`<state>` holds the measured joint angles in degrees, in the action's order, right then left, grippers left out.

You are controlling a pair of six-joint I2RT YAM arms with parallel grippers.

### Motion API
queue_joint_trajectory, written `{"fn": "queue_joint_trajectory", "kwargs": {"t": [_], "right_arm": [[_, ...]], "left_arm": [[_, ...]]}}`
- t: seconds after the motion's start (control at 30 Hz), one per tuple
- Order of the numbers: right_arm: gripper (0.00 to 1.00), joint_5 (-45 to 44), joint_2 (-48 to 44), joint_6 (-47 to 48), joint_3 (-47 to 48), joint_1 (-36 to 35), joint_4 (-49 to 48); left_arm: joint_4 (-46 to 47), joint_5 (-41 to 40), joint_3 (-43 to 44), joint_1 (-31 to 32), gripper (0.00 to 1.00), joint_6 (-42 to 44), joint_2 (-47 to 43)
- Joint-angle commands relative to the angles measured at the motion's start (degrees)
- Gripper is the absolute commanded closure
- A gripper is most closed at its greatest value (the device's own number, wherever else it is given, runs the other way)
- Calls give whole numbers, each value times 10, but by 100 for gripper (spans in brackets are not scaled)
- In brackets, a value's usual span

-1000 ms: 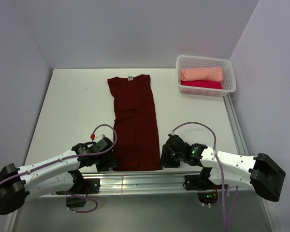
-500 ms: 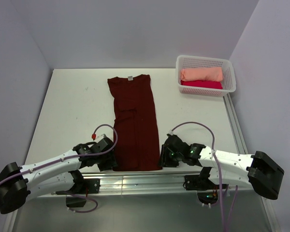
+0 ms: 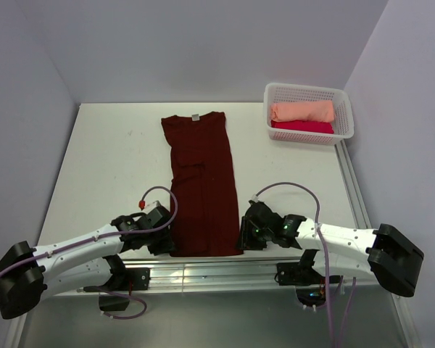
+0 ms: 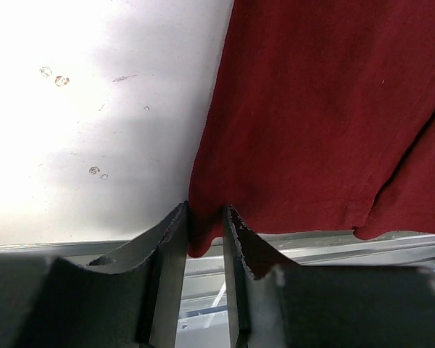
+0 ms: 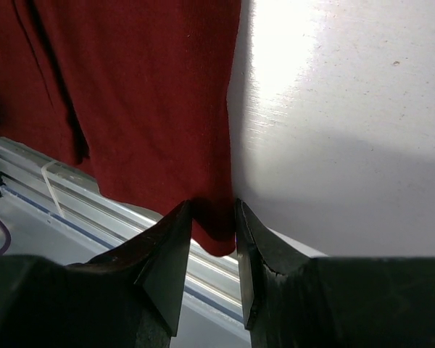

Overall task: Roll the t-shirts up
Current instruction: Roll the tshirt

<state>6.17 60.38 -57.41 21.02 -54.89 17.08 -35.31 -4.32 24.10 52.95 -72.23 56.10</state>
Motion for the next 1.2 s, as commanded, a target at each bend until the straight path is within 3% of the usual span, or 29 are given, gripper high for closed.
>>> {"fn": "queue_joint_trajectory", "kwargs": {"t": [0.0, 0.2, 0.43, 0.5, 0.57, 1.17], "right_arm": [[61, -11, 10, 5, 7, -7, 19], [58, -9, -5, 5, 0, -12, 28], [64, 2, -11, 0, -6, -17, 29], [81, 3, -11, 1, -5, -17, 31], [100, 4, -7, 2, -3, -18, 35], [100, 32, 0, 48, 64, 5, 60]], "left_arm": [[2, -3, -8, -3, 69, 5, 7], [13, 2, -14, -3, 73, 7, 8], [20, 8, -19, -3, 90, 7, 9], [21, 11, -20, -3, 100, 5, 10], [20, 10, -19, -3, 100, 4, 12], [13, 32, 3, -38, 100, 34, 1]]}}
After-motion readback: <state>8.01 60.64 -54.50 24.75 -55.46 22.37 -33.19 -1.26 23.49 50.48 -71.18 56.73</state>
